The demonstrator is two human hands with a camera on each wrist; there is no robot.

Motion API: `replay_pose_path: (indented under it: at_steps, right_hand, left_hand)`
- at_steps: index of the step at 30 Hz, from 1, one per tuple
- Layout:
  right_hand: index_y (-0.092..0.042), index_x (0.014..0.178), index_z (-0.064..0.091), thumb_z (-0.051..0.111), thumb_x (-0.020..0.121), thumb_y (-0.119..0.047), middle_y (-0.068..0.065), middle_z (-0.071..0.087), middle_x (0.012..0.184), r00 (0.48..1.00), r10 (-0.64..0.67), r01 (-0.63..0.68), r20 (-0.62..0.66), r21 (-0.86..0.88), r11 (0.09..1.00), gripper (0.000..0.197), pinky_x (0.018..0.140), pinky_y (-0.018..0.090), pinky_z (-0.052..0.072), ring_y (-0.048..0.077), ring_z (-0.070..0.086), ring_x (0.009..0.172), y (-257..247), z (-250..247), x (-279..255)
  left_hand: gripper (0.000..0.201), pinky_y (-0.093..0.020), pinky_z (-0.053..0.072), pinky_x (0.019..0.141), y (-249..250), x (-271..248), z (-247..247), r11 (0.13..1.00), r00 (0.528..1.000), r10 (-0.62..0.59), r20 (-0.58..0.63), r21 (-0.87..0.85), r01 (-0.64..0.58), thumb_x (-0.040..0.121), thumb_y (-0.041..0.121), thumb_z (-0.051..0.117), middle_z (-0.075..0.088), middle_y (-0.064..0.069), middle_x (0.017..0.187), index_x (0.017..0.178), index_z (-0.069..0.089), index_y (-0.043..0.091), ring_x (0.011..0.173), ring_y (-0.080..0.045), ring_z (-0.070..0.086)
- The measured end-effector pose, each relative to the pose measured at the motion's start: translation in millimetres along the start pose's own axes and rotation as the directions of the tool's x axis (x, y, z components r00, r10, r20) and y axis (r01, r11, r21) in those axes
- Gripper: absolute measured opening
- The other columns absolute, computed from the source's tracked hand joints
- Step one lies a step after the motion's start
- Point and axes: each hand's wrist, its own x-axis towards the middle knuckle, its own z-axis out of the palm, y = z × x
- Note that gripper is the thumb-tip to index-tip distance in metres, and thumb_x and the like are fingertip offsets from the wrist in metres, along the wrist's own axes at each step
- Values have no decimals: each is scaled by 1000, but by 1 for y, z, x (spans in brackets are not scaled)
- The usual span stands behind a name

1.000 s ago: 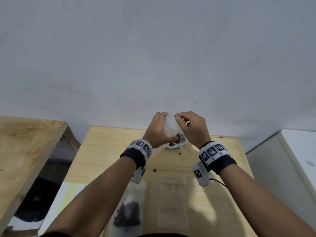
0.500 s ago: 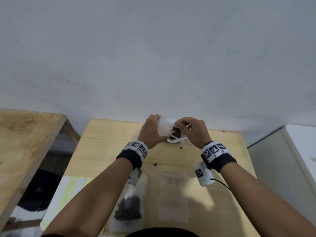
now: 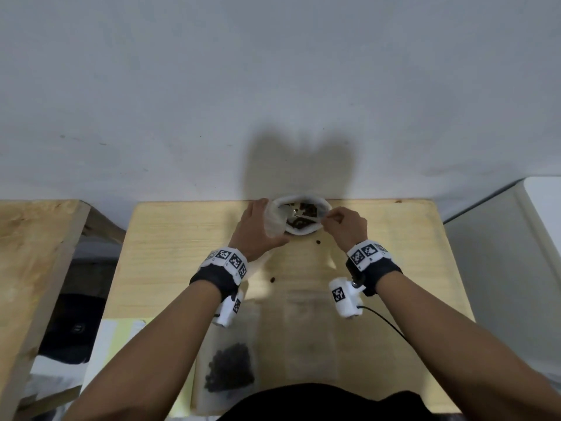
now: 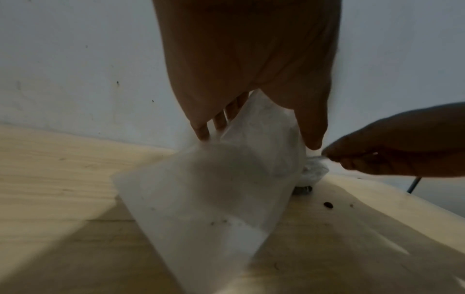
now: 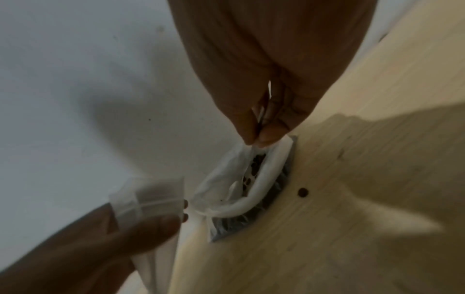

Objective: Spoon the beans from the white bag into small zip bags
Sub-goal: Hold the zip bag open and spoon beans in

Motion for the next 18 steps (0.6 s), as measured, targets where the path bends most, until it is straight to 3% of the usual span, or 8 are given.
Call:
replay_pose_path:
  at_steps: [1, 3, 5, 8, 11, 12, 16, 18]
  right_hand:
    - [-19, 98, 72, 70, 86, -29, 1, 73, 94, 1000, -6, 7, -22, 39, 999, 15, 76, 20, 46, 17, 65, 88, -5, 1, 3]
    - [-25, 95, 73, 72, 85, -29, 1, 73, 98, 1000, 5, -2, -22, 138, 990, 11, 85, 32, 52, 19, 65, 93, -12, 8, 9]
    - [-30, 83, 73, 70, 86, -32, 2, 74, 95, 999, 42, -43, 9, 224, 974, 4, 83, 36, 54, 23, 67, 94, -21, 15, 14]
    - [-22, 80, 74, 61, 93, -37, 3, 74, 88, 999, 17, -13, -27, 164, 986, 24, 81, 33, 53, 23, 68, 88, -29, 21, 17]
    - [-16, 98, 74, 56, 97, -28, -1, 72, 91, 984, -124, 143, -127, 151, 978, 22, 73, 11, 46, 16, 67, 86, -33, 12, 16]
    - [-17, 98, 73, 56, 97, -25, -1, 72, 90, 971, -170, 192, -166, 127, 973, 19, 72, 10, 46, 16, 67, 86, -32, 7, 15]
    - [-12, 98, 73, 60, 95, -17, 10, 71, 91, 857, -395, 386, -332, -95, 917, 15, 74, 28, 51, 25, 68, 78, -15, -16, 14]
    - [-10, 99, 72, 59, 96, -17, 12, 70, 92, 845, -419, 398, -332, -132, 908, 15, 74, 32, 53, 26, 68, 80, -7, -23, 9]
  left_hand:
    - [70, -37, 47, 94, 2, 2, -1, 1000, 1000, 5, 13, 30, -5, 68, 25, 82, 45, 3, 115, 127, 48, 14, 110, -17, 47]
    - [63, -34, 51, 89, 1, 9, 2, 999, 999, -3, 45, 38, 1, 62, 35, 78, 51, 5, 111, 118, 49, 33, 111, -22, 54]
    - [68, -31, 49, 92, -6, 10, 6, 999, 999, -14, 47, 38, 12, 63, 32, 80, 48, 5, 116, 120, 45, 42, 116, -20, 51]
    - [86, -36, 44, 102, -7, 10, 5, 999, 999, -47, 24, 9, 46, 68, 28, 85, 41, -3, 137, 138, 38, 16, 126, -20, 43]
    - [71, -38, 36, 110, 2, 9, 4, 999, 998, -50, 43, 24, 49, 78, 15, 79, 43, -12, 139, 137, 43, 2, 132, -27, 40]
    - [71, -39, 36, 111, 0, 10, 4, 997, 996, -69, 47, 25, 68, 78, 16, 79, 42, -12, 140, 137, 42, 2, 134, -27, 38]
    - [97, -40, 41, 108, -8, 7, 9, 989, 990, -136, 28, -58, 137, 69, 31, 86, 36, -5, 146, 146, 30, 11, 133, -22, 39]
    - [100, -41, 42, 107, -8, 6, 12, 986, 989, -138, 50, -83, 142, 68, 33, 86, 35, -4, 147, 147, 28, 13, 133, -21, 39]
